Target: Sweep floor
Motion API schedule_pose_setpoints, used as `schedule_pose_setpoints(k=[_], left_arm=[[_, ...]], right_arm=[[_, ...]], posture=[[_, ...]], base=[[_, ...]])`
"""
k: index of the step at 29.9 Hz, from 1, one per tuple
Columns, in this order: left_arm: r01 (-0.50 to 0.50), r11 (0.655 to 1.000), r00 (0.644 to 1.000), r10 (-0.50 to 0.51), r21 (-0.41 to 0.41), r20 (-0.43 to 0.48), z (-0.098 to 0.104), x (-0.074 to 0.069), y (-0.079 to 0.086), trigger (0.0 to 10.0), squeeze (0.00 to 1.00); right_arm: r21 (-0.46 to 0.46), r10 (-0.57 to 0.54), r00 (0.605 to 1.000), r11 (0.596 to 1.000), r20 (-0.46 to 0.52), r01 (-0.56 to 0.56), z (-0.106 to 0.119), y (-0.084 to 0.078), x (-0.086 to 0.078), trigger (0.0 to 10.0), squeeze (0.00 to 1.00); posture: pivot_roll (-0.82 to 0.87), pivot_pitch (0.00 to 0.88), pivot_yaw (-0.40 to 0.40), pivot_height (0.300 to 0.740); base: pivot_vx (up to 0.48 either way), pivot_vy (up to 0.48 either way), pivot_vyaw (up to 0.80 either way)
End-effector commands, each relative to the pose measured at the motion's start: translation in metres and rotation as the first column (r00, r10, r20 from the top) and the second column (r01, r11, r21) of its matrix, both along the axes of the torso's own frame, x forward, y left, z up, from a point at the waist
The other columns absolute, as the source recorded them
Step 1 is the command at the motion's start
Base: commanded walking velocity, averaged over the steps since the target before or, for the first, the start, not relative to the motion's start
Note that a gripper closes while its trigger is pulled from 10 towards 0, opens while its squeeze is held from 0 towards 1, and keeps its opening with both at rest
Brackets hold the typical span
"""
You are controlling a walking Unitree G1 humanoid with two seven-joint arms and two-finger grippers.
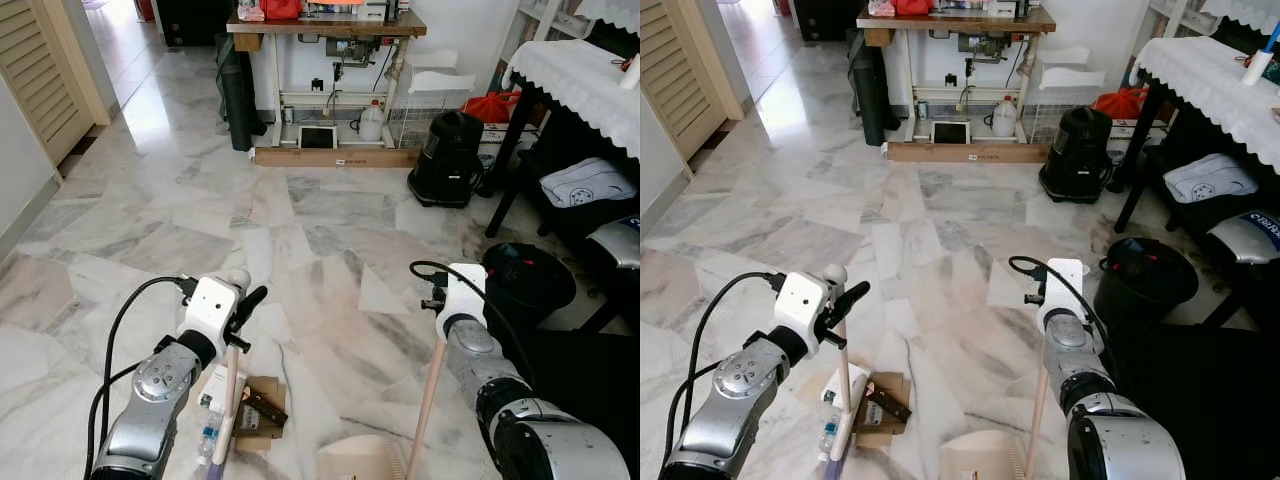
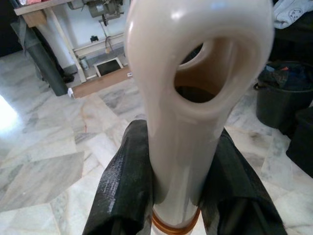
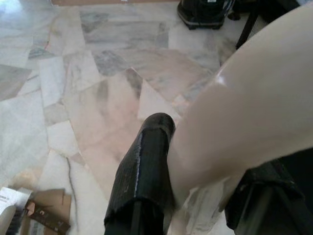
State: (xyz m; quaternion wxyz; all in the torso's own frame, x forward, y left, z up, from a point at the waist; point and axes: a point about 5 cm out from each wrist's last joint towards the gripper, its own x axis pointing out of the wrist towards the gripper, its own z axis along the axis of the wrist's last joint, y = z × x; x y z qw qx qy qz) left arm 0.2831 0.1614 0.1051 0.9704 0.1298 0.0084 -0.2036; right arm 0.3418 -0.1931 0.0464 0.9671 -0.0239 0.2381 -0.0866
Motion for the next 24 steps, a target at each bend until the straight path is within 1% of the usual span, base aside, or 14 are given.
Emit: schedule_pose_setpoints(k=[1, 8, 14, 15, 17, 18, 19, 20, 21, 24], left_arm=[[0.017, 1.0, 1.0, -0.017, -0.011, 0.019, 0.006, 0.004, -0.004, 10.0, 0.0], [0.016, 1.0, 1.0, -0.016, -0.017, 0.019, 0.005, 0.004, -0.005, 10.0, 0.0], [0.012, 1.0, 1.0, -0.012, -0.014, 0.024, 0.006, 0.005, -0.004, 10.0, 0.0], [0.01, 1.0, 1.0, -0.009, -0.013, 0.028, 0.006, 0.006, -0.004, 10.0, 0.0], [0.007, 1.0, 0.999, -0.007, -0.013, 0.034, 0.007, 0.006, -0.004, 10.0, 0.0], [0.005, 1.0, 0.999, -0.005, -0.013, 0.036, 0.007, 0.006, -0.003, 10.0, 0.0], [0.005, 1.0, 0.999, -0.004, -0.012, 0.037, 0.007, 0.006, -0.003, 10.0, 0.0], [0.005, 1.0, 0.999, -0.004, -0.012, 0.037, 0.007, 0.006, -0.003, 10.0, 0.0], [0.005, 1.0, 0.999, -0.005, -0.011, 0.038, 0.007, 0.006, -0.003, 10.0, 0.0], [0.005, 1.0, 0.999, -0.005, -0.01, 0.039, 0.008, 0.006, -0.003, 10.0, 0.0]], right_arm=[[0.021, 0.0, 0.997, 1.0, -0.082, 0.002, -0.011, 0.001, -0.007, 10.0, 0.0], [0.026, 0.021, 0.993, 0.999, -0.113, -0.018, -0.01, 0.002, -0.006, 10.0, 0.0], [0.02, 0.031, 0.997, 0.999, -0.076, -0.03, -0.004, 0.004, -0.001, 10.0, 0.0], [0.02, 0.031, 0.999, 0.999, -0.022, -0.031, 0.002, 0.005, 0.003, 10.0, 0.0], [0.035, 0.031, 0.998, 0.999, 0.051, -0.033, 0.01, 0.007, 0.008, 10.0, 0.0], [0.035, 0.033, 0.993, 0.999, 0.113, -0.038, 0.017, 0.008, 0.011, 10.0, 0.0], [0.013, 0.04, 0.988, 0.999, 0.152, -0.042, 0.022, 0.008, 0.013, 10.0, 0.0], [0.013, 0.04, 0.988, 0.999, 0.152, -0.042, 0.022, 0.008, 0.013, 10.0, 0.0], [0.0, 0.034, 0.983, 0.999, 0.181, -0.035, 0.024, 0.007, 0.013, 10.0, 0.0], [0.012, 0.023, 0.98, 1.0, 0.199, -0.026, 0.025, 0.006, 0.013, 10.0, 0.0]], posture=[[0.06, 0.0, -0.029, 0.74], [0.05, 0.0, -0.031, 0.74], [0.06, 0.0, -0.028, 0.74], [0.06, 0.0, -0.027, 0.74], [0.06, 0.0, -0.026, 0.74], [0.06, 0.0, -0.025, 0.74], [0.06, 0.0, -0.024, 0.74], [0.06, 0.0, -0.024, 0.74], [0.06, 0.0, -0.024, 0.74], [0.06, 0.0, -0.022, 0.74]], base=[[0.0, 0.0, 0.0], [0.0, 0.0, 0.0], [0.0, 0.0, 0.0], [0.0, 0.0, 0.0], [0.0, 0.0, 0.0], [0.0, 0.0, 0.0], [0.0, 0.0, 0.0], [0.0, 0.0, 0.0], [0.0, 0.0, 0.0], [0.0, 0.0, 0.0]])
